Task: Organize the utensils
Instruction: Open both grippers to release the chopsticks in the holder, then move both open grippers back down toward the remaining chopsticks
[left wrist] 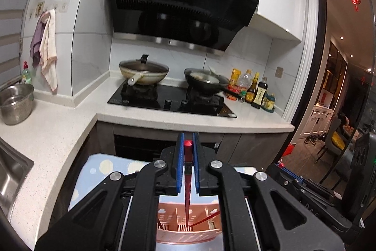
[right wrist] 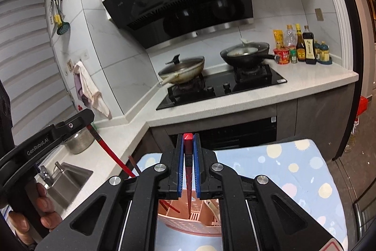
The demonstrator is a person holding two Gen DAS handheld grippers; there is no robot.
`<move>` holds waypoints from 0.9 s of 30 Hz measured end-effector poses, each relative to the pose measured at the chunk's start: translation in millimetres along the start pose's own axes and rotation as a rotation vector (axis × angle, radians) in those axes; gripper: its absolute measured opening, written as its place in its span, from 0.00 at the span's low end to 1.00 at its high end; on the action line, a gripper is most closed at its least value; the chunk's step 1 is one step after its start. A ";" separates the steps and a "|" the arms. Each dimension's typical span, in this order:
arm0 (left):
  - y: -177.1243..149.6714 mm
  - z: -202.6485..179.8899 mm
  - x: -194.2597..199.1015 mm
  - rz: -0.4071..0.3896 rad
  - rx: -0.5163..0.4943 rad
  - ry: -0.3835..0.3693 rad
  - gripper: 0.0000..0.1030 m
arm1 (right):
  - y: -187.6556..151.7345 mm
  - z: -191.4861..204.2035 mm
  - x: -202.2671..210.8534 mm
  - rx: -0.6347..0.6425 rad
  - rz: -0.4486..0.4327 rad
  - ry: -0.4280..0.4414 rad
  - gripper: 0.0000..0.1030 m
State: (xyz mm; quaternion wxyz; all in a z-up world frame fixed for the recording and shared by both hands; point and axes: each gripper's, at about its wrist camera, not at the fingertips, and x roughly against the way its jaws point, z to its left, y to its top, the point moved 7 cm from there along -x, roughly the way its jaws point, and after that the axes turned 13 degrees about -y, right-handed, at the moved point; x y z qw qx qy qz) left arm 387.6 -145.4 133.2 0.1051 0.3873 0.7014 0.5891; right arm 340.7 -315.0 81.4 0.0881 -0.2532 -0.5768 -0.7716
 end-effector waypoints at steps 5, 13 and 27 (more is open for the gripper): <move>-23.7 15.3 -13.9 0.051 0.039 0.002 0.07 | -19.9 -2.9 -18.2 0.016 0.046 -0.021 0.07; -33.1 29.0 -1.9 0.034 0.062 0.073 0.55 | -20.2 -14.8 -3.9 -0.008 -0.007 -0.067 0.42; -63.8 29.4 44.0 0.104 0.065 0.126 0.56 | -46.6 -18.4 49.0 0.039 0.002 -0.069 0.42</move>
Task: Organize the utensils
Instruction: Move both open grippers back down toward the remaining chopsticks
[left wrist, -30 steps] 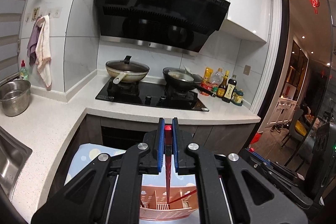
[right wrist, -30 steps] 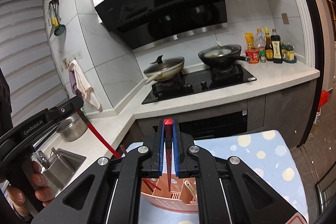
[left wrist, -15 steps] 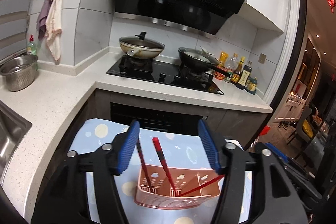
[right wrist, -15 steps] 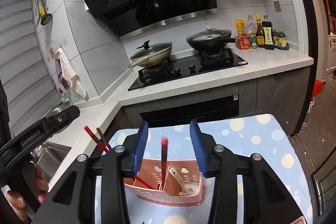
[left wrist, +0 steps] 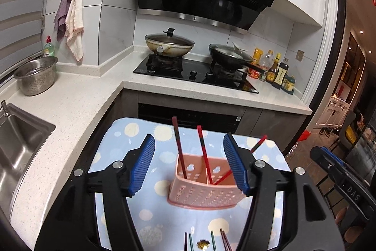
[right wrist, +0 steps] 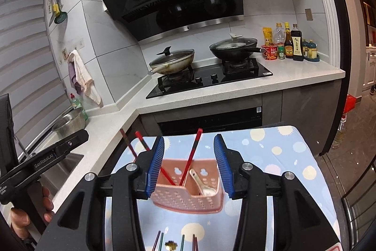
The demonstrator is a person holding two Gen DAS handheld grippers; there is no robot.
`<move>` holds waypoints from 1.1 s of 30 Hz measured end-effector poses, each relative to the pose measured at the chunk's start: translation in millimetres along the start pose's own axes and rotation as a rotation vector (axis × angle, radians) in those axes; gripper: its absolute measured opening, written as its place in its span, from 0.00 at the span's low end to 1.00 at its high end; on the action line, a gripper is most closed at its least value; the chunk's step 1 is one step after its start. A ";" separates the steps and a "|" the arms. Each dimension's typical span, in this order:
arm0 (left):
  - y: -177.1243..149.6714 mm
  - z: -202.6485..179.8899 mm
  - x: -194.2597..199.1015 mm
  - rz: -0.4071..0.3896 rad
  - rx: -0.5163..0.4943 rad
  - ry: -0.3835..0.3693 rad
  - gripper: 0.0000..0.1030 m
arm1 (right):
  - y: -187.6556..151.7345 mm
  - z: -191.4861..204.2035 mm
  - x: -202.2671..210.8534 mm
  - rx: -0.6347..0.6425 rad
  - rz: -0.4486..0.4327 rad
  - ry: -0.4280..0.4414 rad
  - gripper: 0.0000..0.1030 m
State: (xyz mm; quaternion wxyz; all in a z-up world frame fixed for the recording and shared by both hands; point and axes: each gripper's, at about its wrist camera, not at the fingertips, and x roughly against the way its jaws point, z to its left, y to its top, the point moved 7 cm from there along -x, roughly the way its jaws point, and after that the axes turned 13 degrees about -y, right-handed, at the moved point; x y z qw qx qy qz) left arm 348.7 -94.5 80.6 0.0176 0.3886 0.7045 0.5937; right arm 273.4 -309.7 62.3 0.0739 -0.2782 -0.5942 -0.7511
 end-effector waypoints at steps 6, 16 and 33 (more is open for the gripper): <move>-39.9 4.1 21.1 0.052 0.006 0.017 0.56 | -37.7 -5.5 23.7 0.034 0.043 -0.009 0.42; -136.0 11.8 43.2 0.191 0.057 0.034 0.56 | -124.4 -17.1 51.5 0.078 0.177 -0.028 0.42; -303.4 15.5 77.4 0.428 0.084 0.079 0.56 | -289.8 -46.1 77.0 0.154 0.434 -0.089 0.31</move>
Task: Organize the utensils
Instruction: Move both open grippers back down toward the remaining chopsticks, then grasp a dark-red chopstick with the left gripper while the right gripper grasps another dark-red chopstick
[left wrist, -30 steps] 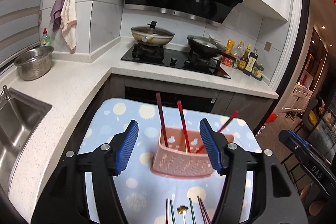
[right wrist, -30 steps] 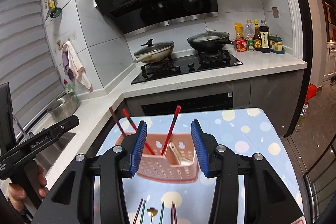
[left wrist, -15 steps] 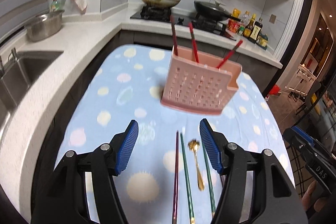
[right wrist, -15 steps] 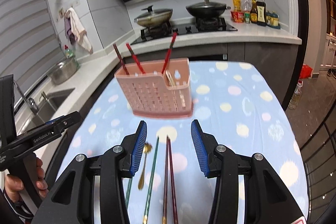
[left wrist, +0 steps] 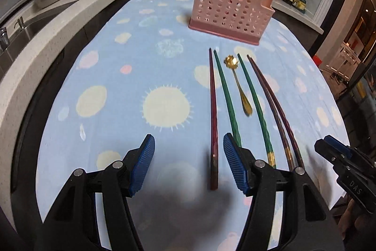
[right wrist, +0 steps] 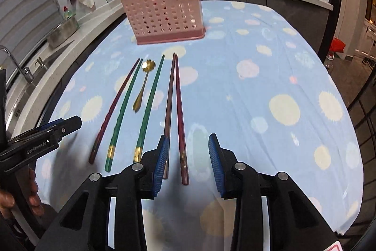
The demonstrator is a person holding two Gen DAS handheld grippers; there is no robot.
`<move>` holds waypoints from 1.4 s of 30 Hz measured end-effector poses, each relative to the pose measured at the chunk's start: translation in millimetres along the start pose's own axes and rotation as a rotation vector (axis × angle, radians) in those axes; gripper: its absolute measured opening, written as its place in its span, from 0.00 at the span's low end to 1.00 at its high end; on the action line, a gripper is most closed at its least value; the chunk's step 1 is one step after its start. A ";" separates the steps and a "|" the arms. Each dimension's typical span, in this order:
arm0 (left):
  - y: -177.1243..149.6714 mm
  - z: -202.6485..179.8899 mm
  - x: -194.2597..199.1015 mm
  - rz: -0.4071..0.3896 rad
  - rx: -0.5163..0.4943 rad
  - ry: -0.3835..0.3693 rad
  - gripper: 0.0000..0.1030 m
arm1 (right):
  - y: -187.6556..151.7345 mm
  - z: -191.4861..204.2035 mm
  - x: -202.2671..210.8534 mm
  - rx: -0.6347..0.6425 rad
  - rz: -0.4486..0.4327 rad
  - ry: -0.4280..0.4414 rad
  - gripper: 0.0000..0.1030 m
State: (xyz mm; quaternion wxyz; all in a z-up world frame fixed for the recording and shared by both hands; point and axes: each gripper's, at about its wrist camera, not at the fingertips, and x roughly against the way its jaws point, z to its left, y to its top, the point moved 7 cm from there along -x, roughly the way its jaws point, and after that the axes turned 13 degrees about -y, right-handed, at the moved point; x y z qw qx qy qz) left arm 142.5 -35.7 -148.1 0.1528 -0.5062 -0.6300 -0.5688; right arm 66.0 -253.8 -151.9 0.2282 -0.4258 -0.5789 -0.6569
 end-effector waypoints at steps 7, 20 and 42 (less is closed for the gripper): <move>-31.8 -5.2 -8.0 0.041 -0.009 -0.012 0.56 | -21.6 4.2 -9.1 0.017 0.036 -0.002 0.30; -34.5 -5.9 -18.1 0.042 -0.034 -0.008 0.54 | -25.8 11.9 -20.0 0.044 0.055 -0.002 0.21; -27.3 -12.8 -26.9 0.028 -0.087 -0.010 0.22 | -15.5 18.0 -30.8 0.050 0.044 -0.003 0.19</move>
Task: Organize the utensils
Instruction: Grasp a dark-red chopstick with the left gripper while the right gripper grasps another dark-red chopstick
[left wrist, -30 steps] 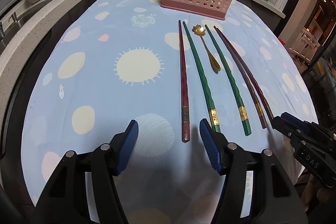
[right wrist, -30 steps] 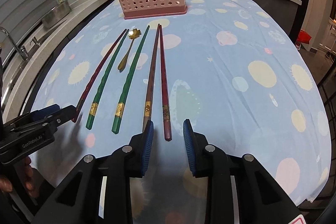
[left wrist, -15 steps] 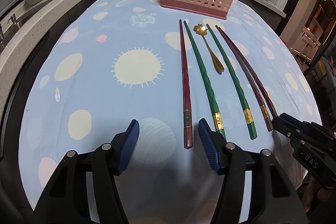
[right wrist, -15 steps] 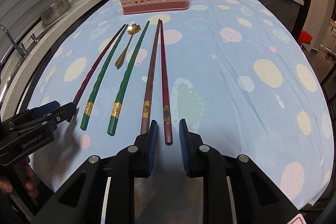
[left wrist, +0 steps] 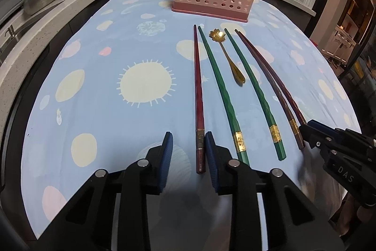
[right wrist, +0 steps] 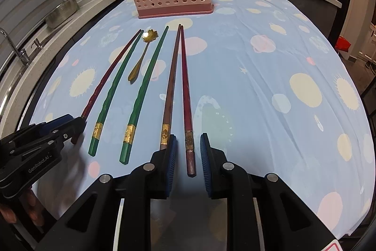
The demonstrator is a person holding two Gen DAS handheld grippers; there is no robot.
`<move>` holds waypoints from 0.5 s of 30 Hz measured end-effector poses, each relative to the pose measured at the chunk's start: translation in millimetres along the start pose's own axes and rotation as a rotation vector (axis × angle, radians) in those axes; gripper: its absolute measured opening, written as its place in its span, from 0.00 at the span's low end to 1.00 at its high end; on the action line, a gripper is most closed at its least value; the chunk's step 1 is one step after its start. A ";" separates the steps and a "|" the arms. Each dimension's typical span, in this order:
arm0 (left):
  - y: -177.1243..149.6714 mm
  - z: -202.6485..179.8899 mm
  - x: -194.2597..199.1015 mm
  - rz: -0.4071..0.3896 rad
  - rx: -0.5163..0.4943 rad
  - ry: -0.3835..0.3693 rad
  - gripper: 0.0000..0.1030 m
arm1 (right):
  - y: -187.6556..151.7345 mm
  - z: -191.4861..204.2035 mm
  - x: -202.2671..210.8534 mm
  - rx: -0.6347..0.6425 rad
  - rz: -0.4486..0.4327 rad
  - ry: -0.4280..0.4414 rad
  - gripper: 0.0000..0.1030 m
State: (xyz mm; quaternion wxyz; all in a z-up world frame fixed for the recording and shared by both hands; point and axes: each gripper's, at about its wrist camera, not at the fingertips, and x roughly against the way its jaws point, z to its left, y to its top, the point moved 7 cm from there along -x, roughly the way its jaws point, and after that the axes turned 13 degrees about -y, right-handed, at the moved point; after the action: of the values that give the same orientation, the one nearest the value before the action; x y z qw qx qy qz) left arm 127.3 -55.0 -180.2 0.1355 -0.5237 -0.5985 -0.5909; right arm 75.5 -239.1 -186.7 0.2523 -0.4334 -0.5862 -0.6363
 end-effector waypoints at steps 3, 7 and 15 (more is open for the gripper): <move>-0.2 -2.6 -1.1 0.003 -0.003 -0.017 0.11 | -0.3 -0.4 -0.4 -0.001 0.000 0.000 0.15; -1.1 -4.8 -1.2 0.006 -0.004 -0.028 0.07 | -0.7 -1.8 -0.7 -0.007 0.001 0.006 0.08; -2.7 -3.0 6.4 0.001 0.021 -0.050 0.07 | -2.7 -3.3 6.6 -0.008 -0.008 0.016 0.07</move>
State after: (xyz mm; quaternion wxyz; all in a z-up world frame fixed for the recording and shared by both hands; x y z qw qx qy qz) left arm 121.2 -53.8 -175.9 0.1262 -0.5374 -0.6074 -0.5712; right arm 69.1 -240.5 -182.4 0.2524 -0.4269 -0.5833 -0.6432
